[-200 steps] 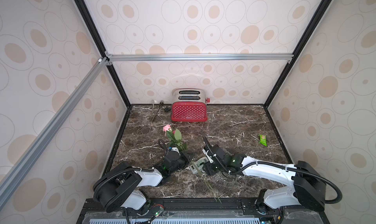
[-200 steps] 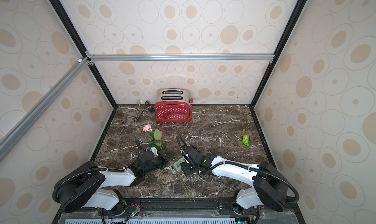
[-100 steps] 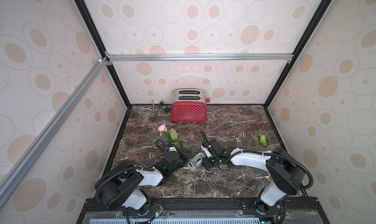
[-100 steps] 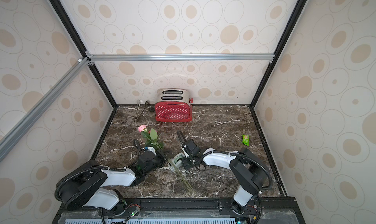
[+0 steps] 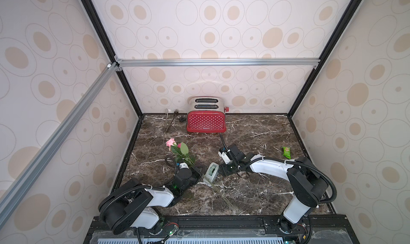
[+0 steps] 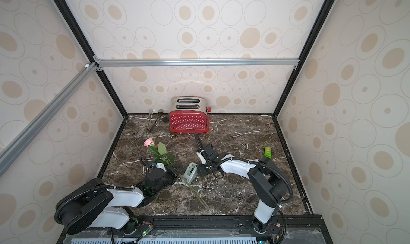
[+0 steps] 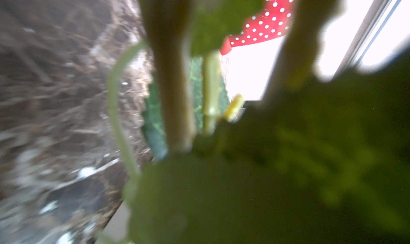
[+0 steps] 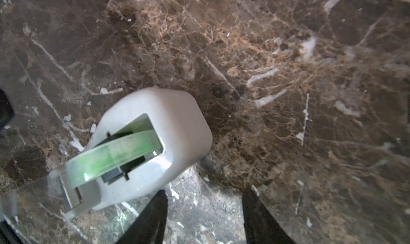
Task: Wrap bouquets with tape
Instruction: Wrap the tape around the bouquet, then tear off the tape using the Tape Cutter.
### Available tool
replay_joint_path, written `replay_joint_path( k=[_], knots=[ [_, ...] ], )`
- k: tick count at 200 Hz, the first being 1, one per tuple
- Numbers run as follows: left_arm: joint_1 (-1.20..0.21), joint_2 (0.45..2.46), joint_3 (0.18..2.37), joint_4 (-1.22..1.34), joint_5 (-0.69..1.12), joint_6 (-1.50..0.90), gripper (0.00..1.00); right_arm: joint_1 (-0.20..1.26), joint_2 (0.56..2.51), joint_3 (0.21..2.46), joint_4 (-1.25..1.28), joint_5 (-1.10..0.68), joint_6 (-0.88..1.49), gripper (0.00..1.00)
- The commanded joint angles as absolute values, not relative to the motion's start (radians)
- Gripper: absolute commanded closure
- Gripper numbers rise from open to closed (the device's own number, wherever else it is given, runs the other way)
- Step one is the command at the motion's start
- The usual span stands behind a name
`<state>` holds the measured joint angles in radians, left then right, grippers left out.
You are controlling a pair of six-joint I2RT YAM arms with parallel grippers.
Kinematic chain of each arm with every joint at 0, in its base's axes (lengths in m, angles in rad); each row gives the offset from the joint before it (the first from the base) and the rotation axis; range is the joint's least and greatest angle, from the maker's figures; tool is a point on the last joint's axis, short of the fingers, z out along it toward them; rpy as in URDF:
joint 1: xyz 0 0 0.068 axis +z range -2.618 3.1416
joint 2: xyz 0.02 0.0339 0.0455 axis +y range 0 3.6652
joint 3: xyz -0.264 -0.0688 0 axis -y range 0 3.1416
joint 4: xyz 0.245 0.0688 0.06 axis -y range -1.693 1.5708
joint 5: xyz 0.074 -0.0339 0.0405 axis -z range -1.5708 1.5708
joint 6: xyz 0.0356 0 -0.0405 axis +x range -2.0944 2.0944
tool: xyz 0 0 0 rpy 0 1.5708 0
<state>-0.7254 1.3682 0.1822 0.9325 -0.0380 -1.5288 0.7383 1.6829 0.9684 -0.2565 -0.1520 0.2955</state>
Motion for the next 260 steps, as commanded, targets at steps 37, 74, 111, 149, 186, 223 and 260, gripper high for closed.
replay_joint_path(
  k=[37,74,111,149,186,223,260],
  knots=[
    [-0.728,1.347,0.153,0.936,-0.069,-1.557,1.0,0.768,1.611,1.039,-0.276,-0.203,0.232,0.19],
    [-0.736,1.339,0.147,0.847,-0.063,-1.602,1.0,0.815,1.672,1.105,-0.31,-0.2,0.216,0.02],
    [-0.755,1.358,0.133,0.84,-0.061,-1.628,1.0,0.84,1.703,1.132,-0.318,-0.201,0.198,0.0],
    [-0.786,1.395,0.132,0.852,-0.069,-1.664,1.0,0.871,1.736,1.154,-0.368,-0.207,0.146,0.0],
    [-0.805,1.429,0.118,0.879,-0.079,-1.696,1.0,0.891,1.767,1.172,-0.397,-0.209,0.123,0.0],
    [-0.821,1.439,0.115,0.884,-0.098,-1.713,1.0,0.914,1.806,1.203,-0.431,-0.204,0.097,0.0],
    [-0.821,1.42,0.109,0.868,-0.117,-1.717,1.0,0.936,1.837,1.196,-0.443,-0.175,0.056,0.0]
  ],
)
